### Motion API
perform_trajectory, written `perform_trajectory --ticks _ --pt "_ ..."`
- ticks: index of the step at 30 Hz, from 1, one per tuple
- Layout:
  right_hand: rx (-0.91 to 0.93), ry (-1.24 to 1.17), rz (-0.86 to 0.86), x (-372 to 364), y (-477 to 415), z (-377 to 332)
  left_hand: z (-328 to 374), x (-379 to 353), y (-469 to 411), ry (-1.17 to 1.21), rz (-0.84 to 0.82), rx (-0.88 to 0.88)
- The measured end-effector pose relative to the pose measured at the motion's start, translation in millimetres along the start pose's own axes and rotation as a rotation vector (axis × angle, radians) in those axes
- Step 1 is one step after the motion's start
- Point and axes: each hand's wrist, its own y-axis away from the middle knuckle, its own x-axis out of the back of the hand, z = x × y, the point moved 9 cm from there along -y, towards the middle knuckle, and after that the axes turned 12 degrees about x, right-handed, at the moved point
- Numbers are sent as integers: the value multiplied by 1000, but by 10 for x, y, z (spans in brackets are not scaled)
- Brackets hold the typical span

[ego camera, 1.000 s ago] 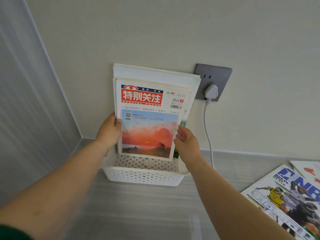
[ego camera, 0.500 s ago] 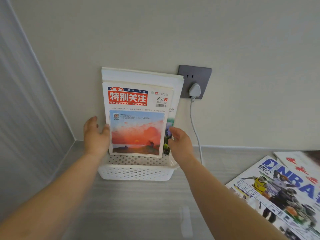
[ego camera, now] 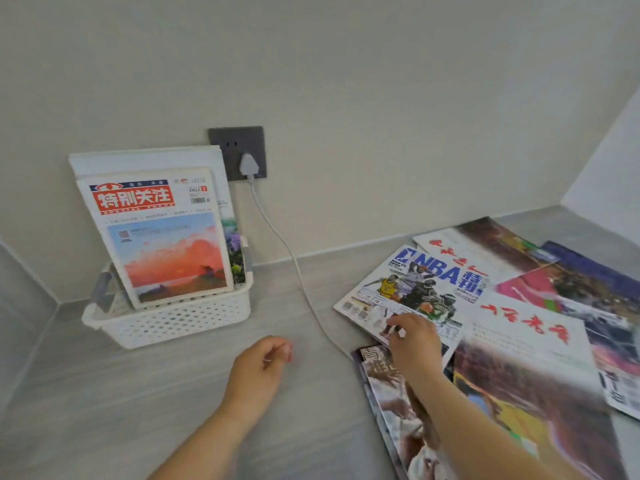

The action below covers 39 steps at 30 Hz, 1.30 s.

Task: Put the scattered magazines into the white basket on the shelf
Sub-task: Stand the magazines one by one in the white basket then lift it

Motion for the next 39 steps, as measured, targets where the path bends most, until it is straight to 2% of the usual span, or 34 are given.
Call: perform_trajectory --ticks 4,7,14,19,22,25,29,33,36,39 --pt "-109 268 -110 293 220 776 26 -412 -15 -90 -81 10" --pt "-97 328 -192 280 300 1097 -7 -687 -107 -158 -101 39" --pt "-12 332 -196 135 310 1203 137 -1281 -577 -371 -118 73" --pt "-6 299 -189 99 296 1241 274 -1396 -1060 -502 20 130" --pt "-4 291 -186 88 292 1257 243 -1577 -1234 -515 -69 187" --pt "-3 300 -186 85 292 1270 210 -1705 -1310 -662 -97 188" --pt "3 292 -176 74 296 1273 261 -1610 -1401 -590 -17 208" --pt "-5 289 -161 80 293 1271 171 -1566 -1401 -417 -178 341" --pt "-8 291 -162 91 292 1251 247 -1556 -1338 -431 -227 277" --pt "-6 290 -160 95 295 1246 347 -1480 -1260 -495 -142 186"
